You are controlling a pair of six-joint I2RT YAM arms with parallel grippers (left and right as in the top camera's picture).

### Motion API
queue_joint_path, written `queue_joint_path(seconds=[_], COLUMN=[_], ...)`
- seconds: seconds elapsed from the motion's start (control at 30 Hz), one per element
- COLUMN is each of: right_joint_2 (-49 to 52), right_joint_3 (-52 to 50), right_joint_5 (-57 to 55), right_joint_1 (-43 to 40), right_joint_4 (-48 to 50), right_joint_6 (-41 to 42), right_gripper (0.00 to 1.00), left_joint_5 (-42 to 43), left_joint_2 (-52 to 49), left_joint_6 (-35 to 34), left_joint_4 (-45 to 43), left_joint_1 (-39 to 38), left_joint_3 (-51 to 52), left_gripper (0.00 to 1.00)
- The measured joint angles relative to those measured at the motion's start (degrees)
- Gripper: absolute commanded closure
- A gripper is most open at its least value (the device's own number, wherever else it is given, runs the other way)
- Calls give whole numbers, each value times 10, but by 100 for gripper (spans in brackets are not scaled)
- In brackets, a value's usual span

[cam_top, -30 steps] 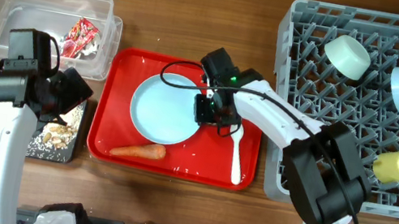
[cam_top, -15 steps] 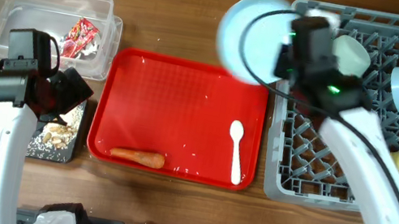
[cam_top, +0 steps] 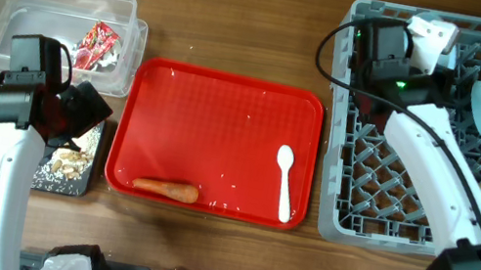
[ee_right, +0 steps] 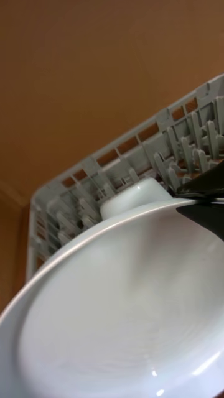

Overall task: Sort waste into correct bins and load items into the dishwasher rack
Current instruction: 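Place the light-blue plate upright in the rack, then grasp the white spoon on the red tray with the right gripper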

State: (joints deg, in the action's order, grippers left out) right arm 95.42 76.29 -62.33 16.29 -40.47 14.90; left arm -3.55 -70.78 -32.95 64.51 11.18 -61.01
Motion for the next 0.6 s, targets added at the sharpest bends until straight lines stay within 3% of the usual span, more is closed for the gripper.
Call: queue_joint_path(seconds=[0.17,0.2,0.23,0.3,0.37,0.6], right_joint_2=[11,11,11,10,5,-151], right_joint_3=[0,0,0,0,0,0], right_joint_5=[73,90,110,155,225,523], right_joint_1=[0,0,0,0,4,45], right_joint_4=[-25,-32,-39,-50,-67,-74], right_joint_6=[9,9,11,16,14,-20], right_gripper=[93,82,60,53,38,38], left_joint_5=[0,0,0,0,0,0], left_joint_2=[0,0,0,0,0,0], left_joint_6=[0,0,0,0,0,0], left_joint_4=[0,0,0,0,0,-1], left_joint_1=[0,0,0,0,0,0], left_joint_3=[0,0,0,0,0,0], left_gripper=[0,0,0,0,0,0])
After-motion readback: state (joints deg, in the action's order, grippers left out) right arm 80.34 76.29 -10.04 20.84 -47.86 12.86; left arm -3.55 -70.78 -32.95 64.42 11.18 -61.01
